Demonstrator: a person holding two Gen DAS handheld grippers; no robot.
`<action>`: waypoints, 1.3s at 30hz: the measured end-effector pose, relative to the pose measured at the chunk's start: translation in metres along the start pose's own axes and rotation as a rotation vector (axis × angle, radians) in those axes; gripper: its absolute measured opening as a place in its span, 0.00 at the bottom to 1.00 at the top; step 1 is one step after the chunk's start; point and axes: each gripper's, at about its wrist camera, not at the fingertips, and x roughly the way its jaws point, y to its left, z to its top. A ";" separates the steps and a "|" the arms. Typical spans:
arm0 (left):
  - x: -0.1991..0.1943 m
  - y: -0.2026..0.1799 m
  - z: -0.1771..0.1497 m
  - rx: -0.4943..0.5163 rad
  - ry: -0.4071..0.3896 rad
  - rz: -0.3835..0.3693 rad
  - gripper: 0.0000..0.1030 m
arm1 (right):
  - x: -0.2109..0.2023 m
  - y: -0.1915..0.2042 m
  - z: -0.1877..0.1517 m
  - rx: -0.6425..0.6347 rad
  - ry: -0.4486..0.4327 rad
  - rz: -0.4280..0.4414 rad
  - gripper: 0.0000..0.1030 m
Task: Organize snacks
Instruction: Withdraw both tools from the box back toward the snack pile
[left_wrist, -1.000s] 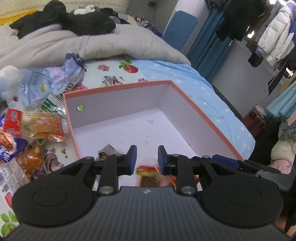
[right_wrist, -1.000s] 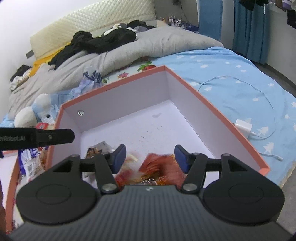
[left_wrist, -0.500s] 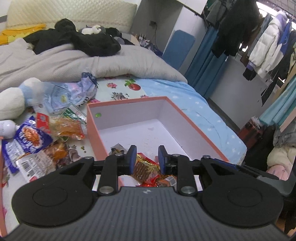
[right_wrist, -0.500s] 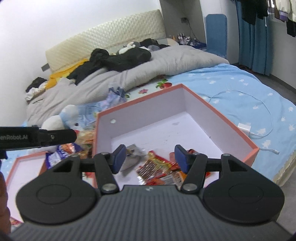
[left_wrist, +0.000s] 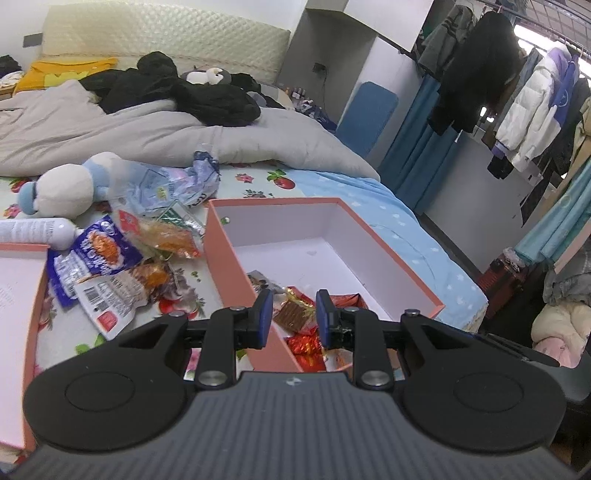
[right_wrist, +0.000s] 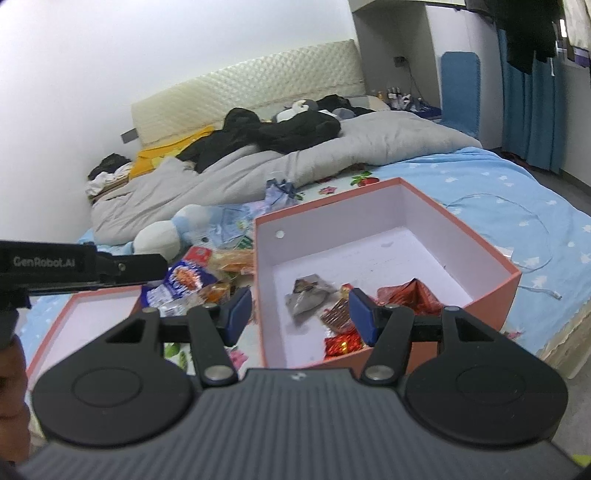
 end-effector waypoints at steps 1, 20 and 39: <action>-0.003 0.001 -0.002 0.000 0.000 -0.002 0.28 | -0.002 0.003 -0.002 -0.004 -0.003 0.010 0.59; -0.069 0.050 -0.059 -0.081 -0.012 0.109 0.28 | -0.023 0.078 -0.032 -0.131 -0.012 0.179 0.59; -0.048 0.095 -0.054 -0.126 0.006 0.177 0.28 | 0.015 0.103 -0.042 -0.150 0.067 0.179 0.59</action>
